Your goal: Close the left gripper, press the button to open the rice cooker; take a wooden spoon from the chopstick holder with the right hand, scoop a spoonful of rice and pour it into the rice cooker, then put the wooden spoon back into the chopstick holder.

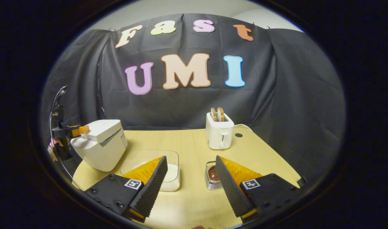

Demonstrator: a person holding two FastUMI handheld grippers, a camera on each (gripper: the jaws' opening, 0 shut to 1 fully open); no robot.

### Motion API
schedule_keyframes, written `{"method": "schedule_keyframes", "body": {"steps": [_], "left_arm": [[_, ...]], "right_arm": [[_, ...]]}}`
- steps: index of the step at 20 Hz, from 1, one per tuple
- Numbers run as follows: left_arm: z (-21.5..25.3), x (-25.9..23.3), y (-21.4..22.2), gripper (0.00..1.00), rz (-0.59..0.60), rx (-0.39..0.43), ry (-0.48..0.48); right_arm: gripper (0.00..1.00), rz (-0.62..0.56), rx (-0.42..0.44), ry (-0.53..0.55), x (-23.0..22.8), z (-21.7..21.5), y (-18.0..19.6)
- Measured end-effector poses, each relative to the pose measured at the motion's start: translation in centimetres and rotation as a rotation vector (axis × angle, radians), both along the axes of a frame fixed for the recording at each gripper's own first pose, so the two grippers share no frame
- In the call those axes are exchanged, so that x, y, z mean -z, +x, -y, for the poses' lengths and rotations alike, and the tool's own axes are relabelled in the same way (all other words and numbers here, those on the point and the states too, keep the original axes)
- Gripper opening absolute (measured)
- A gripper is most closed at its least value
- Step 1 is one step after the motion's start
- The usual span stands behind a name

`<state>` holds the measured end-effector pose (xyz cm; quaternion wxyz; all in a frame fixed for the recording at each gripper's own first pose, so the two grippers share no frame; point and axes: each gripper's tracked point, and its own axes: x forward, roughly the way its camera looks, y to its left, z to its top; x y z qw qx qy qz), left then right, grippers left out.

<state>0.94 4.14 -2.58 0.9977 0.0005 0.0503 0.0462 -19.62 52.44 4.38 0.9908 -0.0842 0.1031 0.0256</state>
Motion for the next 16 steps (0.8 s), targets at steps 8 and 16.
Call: {"method": "schedule_keyframes", "body": {"steps": [8, 16], "left_arm": [[0.0, 0.2, 0.4, 0.91, 0.028, -0.001, -0.019], [0.7, -0.5, 0.9, 0.75, 0.08, 0.006, -0.085]], "right_arm": [[0.94, -0.02, -0.032, -0.005, 0.8, -2.0, -0.1], [1.0, 0.01, -0.052, 0.011, -0.3, -3.0, -0.3]]}}
